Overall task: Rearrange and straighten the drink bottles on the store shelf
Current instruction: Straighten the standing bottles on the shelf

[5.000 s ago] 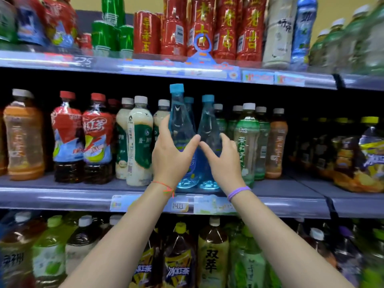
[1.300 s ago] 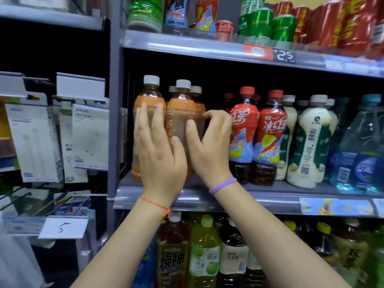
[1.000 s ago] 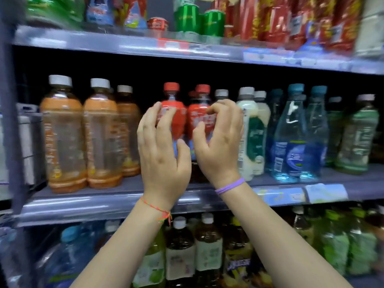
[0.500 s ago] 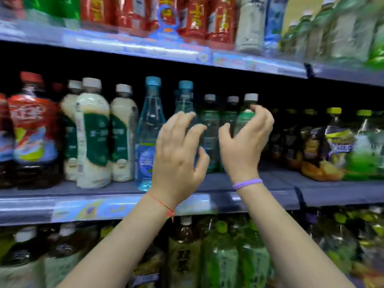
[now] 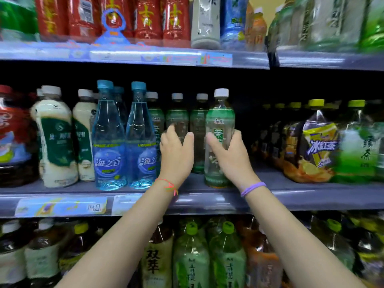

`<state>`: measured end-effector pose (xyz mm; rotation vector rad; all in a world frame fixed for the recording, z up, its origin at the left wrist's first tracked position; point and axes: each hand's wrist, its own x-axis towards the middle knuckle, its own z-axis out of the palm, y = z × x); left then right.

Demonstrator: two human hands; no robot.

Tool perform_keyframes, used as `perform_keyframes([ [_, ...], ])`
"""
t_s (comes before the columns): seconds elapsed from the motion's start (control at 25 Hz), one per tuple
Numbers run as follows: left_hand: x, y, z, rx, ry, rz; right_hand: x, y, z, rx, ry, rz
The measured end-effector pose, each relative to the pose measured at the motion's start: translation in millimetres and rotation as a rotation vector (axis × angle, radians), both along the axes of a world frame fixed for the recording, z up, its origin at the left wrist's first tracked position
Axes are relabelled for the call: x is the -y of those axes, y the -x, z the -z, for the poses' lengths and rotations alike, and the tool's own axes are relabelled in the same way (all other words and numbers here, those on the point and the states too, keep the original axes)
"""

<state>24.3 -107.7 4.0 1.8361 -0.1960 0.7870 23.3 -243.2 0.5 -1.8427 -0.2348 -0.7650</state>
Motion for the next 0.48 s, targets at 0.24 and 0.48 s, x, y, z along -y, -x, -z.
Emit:
perform_keyframes([
  [0.24, 10.6, -7.7, -8.0, -0.035, 0.162, -0.038, 15.7, -22.6, -28.1, -0.222, -0.542, -0.144],
  [0.48, 17.2, -22.6, -22.8, -0.201, 0.284, -0.058, 3.5, -32.2, -30.2, -0.354, -0.491, -0.413],
])
